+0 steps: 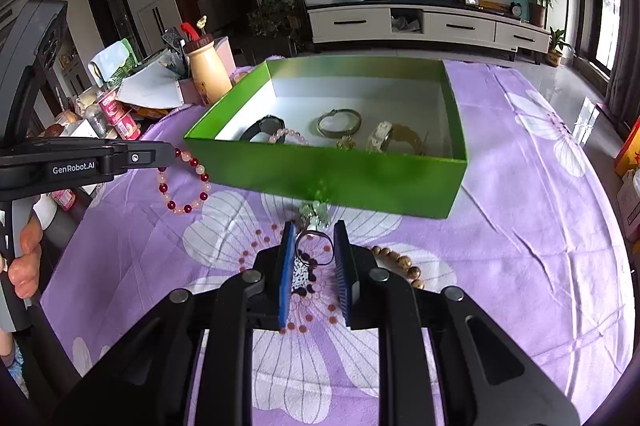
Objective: Organize jewelry
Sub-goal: 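Carry the red bracelet and small ring into the green box and open both grippers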
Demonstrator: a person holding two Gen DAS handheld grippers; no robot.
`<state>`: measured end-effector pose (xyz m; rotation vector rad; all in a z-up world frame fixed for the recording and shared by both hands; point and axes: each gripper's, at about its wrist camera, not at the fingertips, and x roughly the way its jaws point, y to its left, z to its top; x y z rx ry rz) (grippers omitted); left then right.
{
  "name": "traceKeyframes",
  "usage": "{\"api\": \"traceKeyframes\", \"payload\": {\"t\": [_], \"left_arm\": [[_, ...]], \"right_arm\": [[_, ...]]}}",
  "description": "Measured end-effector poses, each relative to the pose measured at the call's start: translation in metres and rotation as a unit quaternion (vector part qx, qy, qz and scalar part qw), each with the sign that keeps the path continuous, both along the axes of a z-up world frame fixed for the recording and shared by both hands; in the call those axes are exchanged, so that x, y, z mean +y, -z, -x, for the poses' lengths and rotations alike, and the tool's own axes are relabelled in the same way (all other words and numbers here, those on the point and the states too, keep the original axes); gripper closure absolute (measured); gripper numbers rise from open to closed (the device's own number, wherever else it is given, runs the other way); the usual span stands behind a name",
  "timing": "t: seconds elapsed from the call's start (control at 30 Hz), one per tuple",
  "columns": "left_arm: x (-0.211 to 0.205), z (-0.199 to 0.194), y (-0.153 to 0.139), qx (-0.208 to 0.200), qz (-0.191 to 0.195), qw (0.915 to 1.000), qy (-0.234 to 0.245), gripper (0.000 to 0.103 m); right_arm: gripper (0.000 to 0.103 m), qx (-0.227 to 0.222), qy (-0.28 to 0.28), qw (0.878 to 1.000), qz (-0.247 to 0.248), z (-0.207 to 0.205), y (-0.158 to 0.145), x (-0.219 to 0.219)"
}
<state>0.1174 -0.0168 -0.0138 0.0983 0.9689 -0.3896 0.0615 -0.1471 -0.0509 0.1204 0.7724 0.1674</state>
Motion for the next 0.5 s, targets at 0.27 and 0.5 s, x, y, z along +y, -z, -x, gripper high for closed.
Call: {"api": "traceKeyframes", "payload": {"t": [0.27,0.5], "left_arm": [[-0.011,-0.022,-0.025,-0.006,0.017,0.9998,0.004,0.096],[-0.019,-0.057,-0.04,-0.005,0.025,0.9997,-0.003,0.096]], "right_arm": [[0.084,-0.011,0.004,1.0,-0.008,-0.018,-0.028,-0.009],[0.084,-0.022,0.017,1.0,-0.011,-0.046,-0.053,-0.025]]}}
